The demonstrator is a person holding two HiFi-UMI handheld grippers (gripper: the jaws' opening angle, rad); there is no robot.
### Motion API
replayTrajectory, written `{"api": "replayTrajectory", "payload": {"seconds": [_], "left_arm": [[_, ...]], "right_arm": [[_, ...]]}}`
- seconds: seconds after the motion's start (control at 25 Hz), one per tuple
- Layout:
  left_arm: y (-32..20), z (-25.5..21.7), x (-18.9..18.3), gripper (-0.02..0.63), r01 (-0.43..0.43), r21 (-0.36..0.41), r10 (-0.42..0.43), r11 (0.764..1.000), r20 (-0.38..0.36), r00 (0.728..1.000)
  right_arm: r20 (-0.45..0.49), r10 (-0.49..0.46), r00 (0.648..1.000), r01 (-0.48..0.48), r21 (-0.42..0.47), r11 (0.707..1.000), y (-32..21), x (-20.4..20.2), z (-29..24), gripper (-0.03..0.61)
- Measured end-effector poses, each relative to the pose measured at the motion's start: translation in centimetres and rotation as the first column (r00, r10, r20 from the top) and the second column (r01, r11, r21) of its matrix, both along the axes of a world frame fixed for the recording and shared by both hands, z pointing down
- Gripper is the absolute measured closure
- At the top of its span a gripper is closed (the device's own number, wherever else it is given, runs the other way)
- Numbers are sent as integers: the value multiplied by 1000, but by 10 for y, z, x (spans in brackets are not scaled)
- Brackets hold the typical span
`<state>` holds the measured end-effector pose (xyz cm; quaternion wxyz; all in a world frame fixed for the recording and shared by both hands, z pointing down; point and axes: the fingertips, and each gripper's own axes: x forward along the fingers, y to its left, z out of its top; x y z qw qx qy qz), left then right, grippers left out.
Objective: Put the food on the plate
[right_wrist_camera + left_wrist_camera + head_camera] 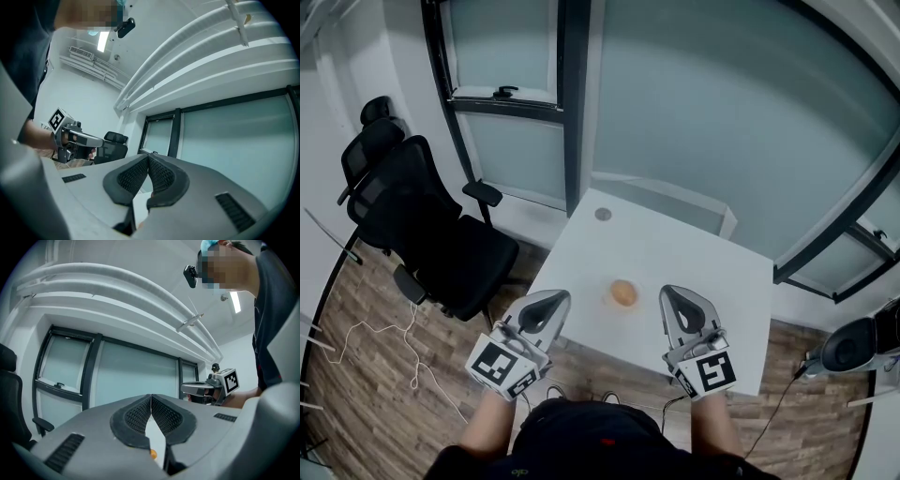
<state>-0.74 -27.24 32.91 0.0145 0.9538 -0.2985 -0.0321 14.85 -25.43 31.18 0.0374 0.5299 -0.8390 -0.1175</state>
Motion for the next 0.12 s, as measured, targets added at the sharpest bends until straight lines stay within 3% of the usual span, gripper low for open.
{"api": "replayTrajectory", "payload": {"seconds": [0.12], "left_arm": [[1,1,-1,591,2,5,-2,1000,-2,1000]], "right_arm": [[-3,-2,1000,2,0,1000,0,-1,1,555]]}}
